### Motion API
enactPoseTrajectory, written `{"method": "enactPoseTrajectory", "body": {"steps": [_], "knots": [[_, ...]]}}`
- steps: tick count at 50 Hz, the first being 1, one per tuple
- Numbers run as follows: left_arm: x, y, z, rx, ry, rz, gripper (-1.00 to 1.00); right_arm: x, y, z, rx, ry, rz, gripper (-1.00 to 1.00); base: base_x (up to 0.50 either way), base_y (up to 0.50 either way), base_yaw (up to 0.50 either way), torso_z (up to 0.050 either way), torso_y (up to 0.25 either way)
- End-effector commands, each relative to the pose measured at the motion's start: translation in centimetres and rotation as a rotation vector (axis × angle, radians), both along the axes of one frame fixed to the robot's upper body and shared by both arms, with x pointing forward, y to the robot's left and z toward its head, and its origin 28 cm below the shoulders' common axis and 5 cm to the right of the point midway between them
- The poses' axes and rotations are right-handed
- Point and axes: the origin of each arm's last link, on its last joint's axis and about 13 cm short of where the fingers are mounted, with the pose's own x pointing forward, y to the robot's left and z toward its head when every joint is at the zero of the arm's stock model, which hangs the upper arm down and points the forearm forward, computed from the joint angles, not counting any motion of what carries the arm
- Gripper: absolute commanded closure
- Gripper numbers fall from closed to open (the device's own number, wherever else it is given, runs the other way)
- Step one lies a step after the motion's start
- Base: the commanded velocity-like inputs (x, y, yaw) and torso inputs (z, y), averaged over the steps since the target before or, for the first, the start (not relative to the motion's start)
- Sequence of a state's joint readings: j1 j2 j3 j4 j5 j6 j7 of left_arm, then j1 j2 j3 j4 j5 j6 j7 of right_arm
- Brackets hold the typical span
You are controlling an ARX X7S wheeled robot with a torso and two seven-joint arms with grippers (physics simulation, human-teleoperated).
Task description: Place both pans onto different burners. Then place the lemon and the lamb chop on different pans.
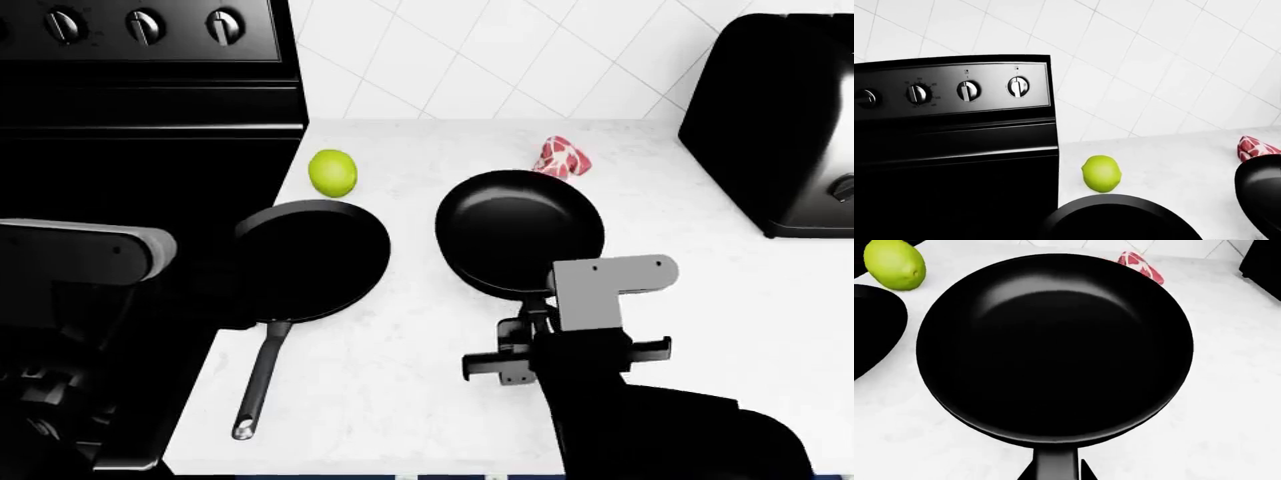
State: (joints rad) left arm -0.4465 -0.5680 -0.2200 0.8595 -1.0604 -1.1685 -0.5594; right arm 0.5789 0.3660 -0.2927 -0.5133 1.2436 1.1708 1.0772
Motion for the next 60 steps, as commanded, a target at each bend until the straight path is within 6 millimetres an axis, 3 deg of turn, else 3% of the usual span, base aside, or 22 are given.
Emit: {"method": "enactPoseTrajectory", "body": {"steps": [1,10,20,29,43,60], "knots": [[0.0,-0.2,-0.4,0.001,0.010,-0.007,-1.00,-1.1,-0.8,3.6,-0.009,-0.166,0.007,1.00,0.00,0.00,0.00,0.000,0.000],[0.8,-0.1,-0.9,0.018,0.045,0.009,-1.00,-2.1,-1.9,5.3,-0.009,-0.235,-0.023,1.00,0.00,0.00,0.00,0.000,0.002],[2.8,0.3,-0.9,0.040,0.193,0.032,-1.00,-2.7,-3.0,5.3,-0.001,-0.259,-0.066,1.00,0.00,0.00,0.00,0.000,0.002],[1.7,-0.7,-1.0,0.023,0.310,-0.005,-1.00,-3.0,-3.5,4.7,0.016,-0.254,-0.076,1.00,0.00,0.00,0.00,0.002,0.002],[-2.0,-2.6,0.3,0.059,0.346,-0.047,-1.00,-3.3,-3.8,4.2,0.032,-0.245,-0.061,1.00,0.00,0.00,0.00,0.000,0.002],[-1.9,-4.6,-2.0,0.021,0.468,0.006,-1.00,-3.6,-4.7,3.9,0.061,-0.251,-0.073,1.00,0.00,0.00,0.00,0.001,0.002]]}}
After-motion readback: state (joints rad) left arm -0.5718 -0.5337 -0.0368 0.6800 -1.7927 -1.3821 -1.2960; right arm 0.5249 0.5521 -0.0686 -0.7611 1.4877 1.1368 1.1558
